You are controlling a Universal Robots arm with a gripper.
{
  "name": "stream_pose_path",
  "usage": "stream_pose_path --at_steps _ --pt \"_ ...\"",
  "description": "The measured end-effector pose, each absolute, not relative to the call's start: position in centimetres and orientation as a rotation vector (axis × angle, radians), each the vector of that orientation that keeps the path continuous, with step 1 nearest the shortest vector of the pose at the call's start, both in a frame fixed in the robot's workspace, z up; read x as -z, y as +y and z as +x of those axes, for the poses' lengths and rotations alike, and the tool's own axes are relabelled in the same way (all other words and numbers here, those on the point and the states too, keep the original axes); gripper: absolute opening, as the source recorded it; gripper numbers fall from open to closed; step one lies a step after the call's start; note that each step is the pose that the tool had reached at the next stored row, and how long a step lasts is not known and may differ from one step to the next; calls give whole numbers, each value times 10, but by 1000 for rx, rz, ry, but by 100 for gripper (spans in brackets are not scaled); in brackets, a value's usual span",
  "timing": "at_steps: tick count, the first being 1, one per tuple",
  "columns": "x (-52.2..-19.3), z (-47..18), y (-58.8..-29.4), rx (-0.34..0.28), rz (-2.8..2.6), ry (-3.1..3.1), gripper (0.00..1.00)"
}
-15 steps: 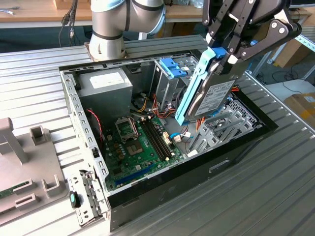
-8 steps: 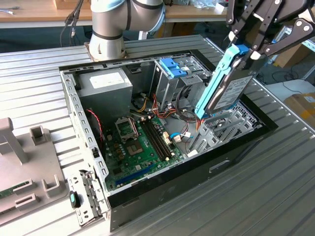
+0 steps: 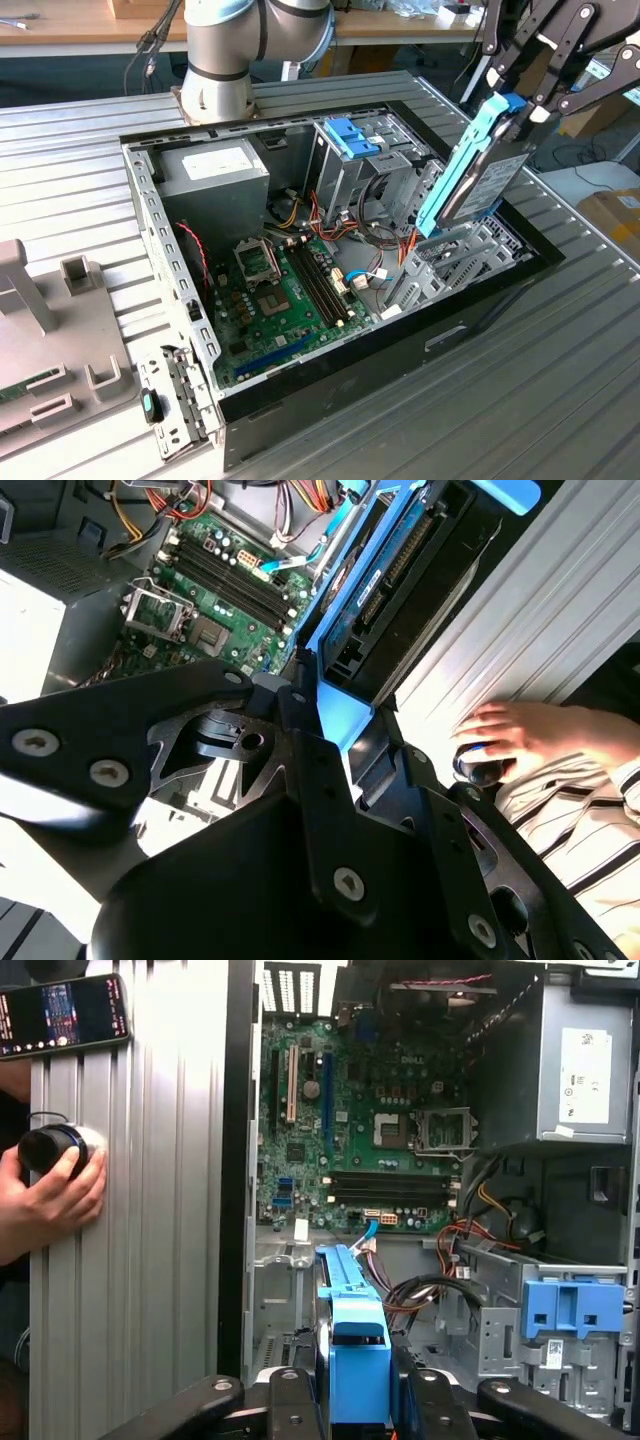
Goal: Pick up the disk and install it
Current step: 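Insert the disk into the insertion slot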
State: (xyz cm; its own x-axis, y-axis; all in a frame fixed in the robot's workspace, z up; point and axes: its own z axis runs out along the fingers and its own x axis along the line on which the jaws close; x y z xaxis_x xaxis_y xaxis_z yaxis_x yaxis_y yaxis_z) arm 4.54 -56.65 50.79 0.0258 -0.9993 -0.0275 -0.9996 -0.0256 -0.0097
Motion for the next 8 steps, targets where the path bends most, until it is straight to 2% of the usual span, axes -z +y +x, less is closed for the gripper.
stream_pose_path --at_steps 8 --pt "-498 66 -567 -20 -2231 2174 37"
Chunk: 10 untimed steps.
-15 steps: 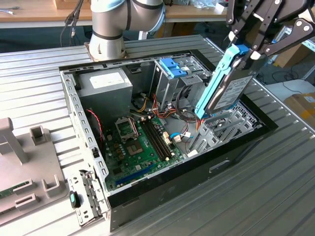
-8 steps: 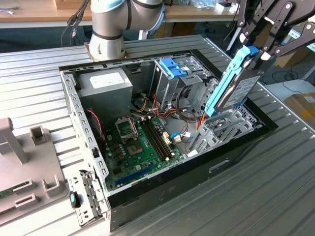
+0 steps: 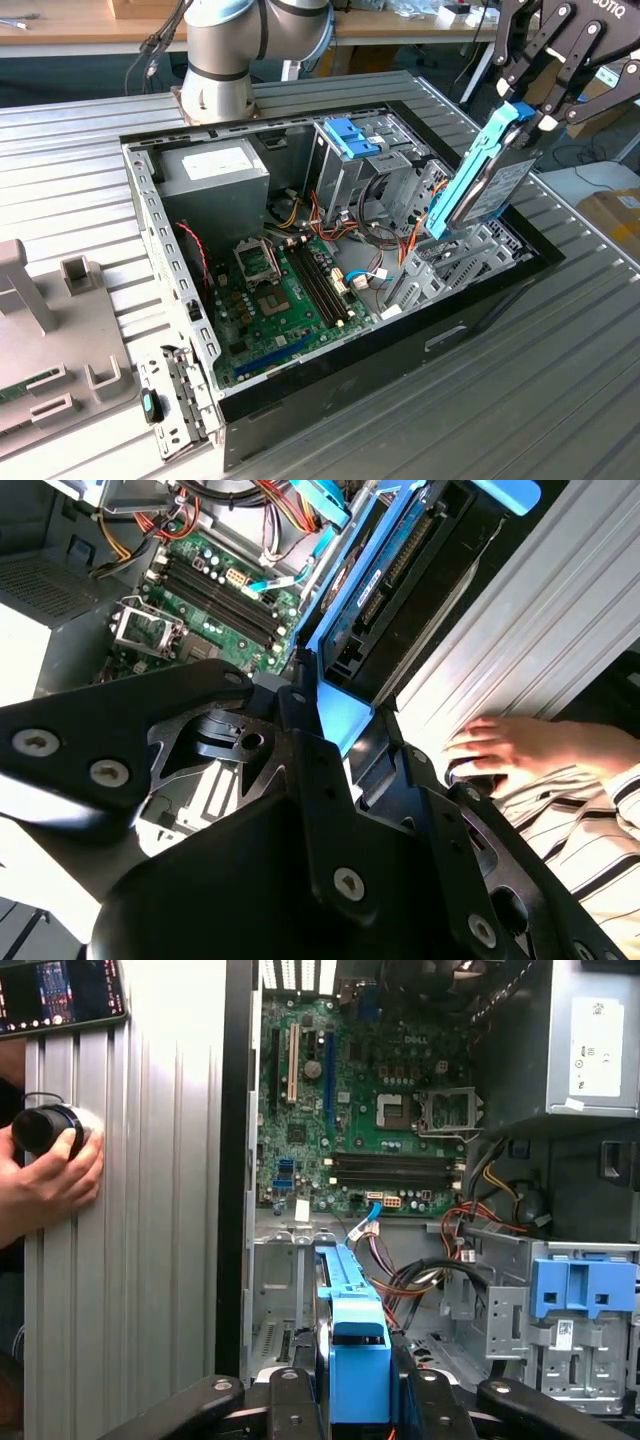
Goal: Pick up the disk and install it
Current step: 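Insert the disk into the insertion slot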
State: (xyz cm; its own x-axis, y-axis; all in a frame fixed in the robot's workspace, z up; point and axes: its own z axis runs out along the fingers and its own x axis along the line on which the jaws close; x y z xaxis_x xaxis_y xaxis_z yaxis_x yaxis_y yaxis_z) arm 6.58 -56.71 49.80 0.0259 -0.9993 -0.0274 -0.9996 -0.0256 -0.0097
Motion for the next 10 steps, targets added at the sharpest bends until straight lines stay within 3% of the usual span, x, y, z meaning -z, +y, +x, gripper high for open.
stream_pose_path --at_steps 10 --pt "-495 66 -569 -19 -2208 2198 37"
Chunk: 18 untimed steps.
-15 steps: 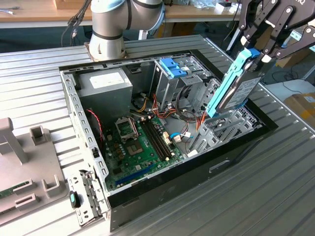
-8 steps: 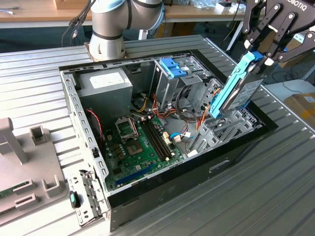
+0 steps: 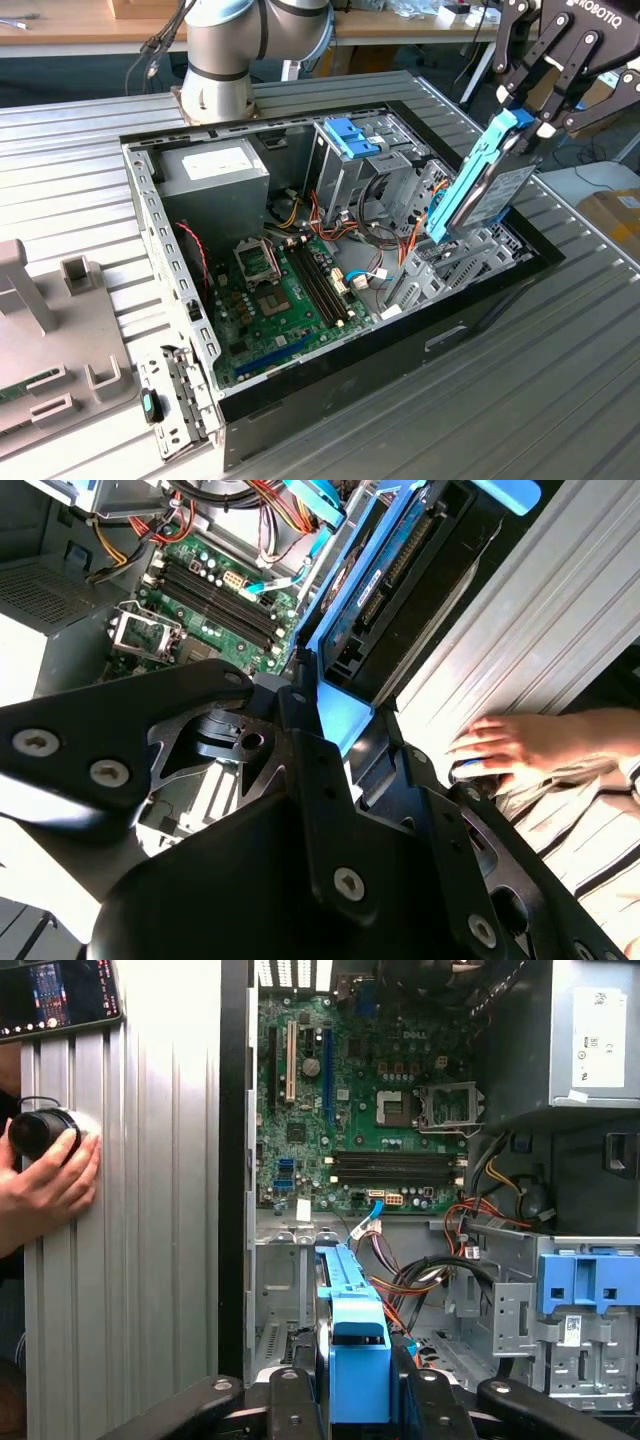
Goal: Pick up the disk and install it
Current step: 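Insert the disk into the insertion slot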
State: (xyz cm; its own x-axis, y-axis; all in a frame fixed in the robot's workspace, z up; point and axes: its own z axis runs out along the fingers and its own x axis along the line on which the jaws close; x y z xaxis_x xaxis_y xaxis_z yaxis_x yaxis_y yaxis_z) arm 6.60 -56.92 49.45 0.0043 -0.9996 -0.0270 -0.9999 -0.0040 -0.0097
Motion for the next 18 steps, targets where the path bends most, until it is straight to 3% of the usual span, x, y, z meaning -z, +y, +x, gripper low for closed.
stream_pose_path --at_steps 18 --pt "-475 69 -569 -17 -2256 2152 37"
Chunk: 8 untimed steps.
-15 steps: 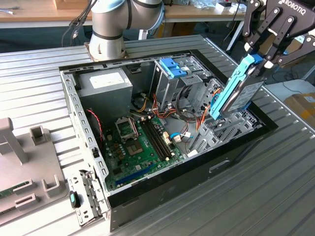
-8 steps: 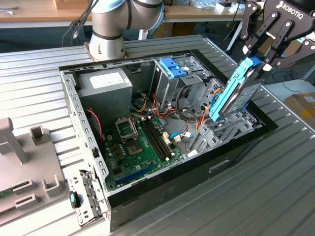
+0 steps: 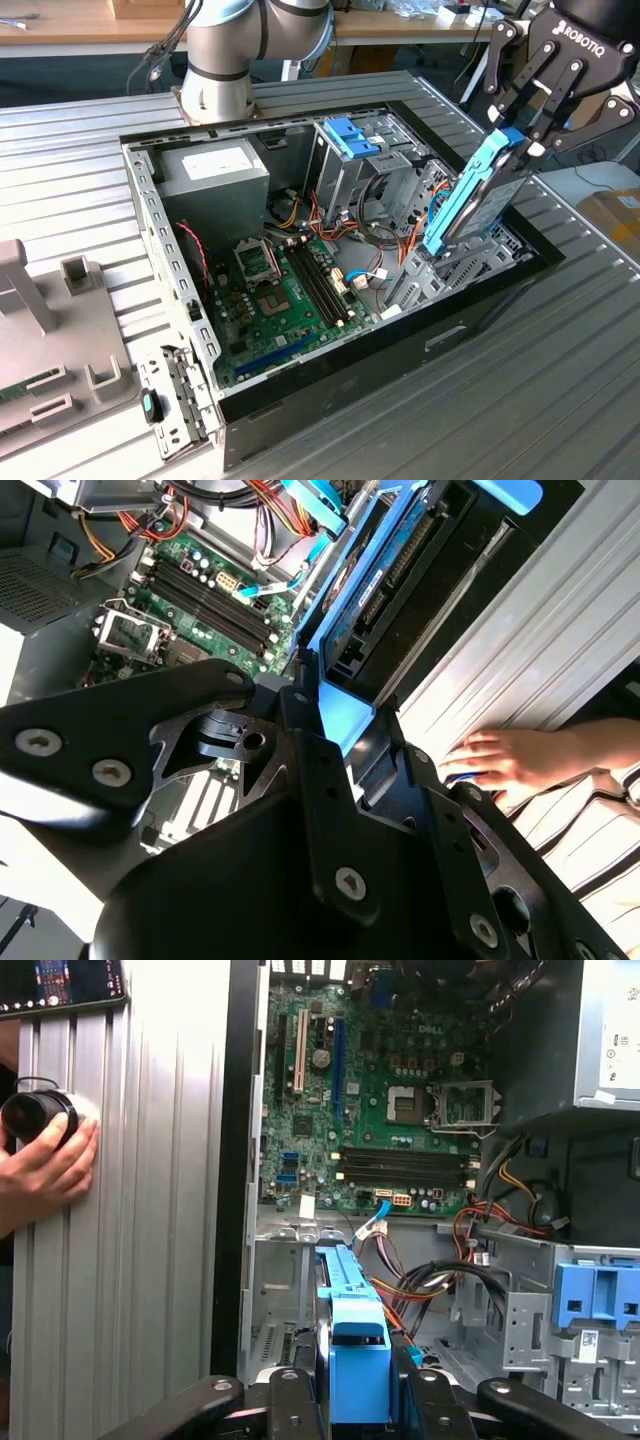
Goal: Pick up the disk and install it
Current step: 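Insert the disk into the insertion slot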
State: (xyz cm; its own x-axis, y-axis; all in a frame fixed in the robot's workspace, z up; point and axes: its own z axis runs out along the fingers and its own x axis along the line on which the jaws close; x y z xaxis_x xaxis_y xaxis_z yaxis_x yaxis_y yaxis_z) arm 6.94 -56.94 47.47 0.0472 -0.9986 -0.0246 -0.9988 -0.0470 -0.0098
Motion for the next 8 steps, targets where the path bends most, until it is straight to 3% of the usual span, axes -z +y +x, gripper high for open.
stream_pose_path --at_steps 8 --pt "-468 69 -570 -15 -2217 2194 37"
